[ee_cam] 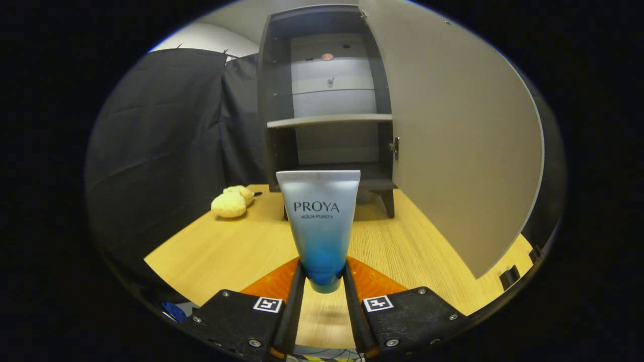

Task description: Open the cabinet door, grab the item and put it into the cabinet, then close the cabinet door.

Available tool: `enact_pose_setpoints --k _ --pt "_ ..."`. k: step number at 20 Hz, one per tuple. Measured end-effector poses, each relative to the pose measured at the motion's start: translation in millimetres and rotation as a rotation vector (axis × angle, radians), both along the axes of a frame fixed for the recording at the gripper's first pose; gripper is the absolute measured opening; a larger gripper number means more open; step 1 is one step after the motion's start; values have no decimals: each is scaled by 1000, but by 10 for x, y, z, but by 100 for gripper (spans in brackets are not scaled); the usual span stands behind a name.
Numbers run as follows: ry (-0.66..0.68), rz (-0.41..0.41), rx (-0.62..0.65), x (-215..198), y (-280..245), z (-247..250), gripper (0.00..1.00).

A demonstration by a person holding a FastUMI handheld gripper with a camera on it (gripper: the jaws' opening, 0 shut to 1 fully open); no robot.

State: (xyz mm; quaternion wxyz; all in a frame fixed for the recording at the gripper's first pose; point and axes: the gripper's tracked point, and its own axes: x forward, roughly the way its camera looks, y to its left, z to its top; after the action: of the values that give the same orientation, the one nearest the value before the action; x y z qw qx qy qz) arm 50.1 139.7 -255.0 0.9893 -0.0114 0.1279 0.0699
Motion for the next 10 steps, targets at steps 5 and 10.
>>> enact_pose_setpoints --k 5,10 --pt "-47 -1 -21 240 156 721 44" --pt "-55 -15 -54 488 297 1267 44"
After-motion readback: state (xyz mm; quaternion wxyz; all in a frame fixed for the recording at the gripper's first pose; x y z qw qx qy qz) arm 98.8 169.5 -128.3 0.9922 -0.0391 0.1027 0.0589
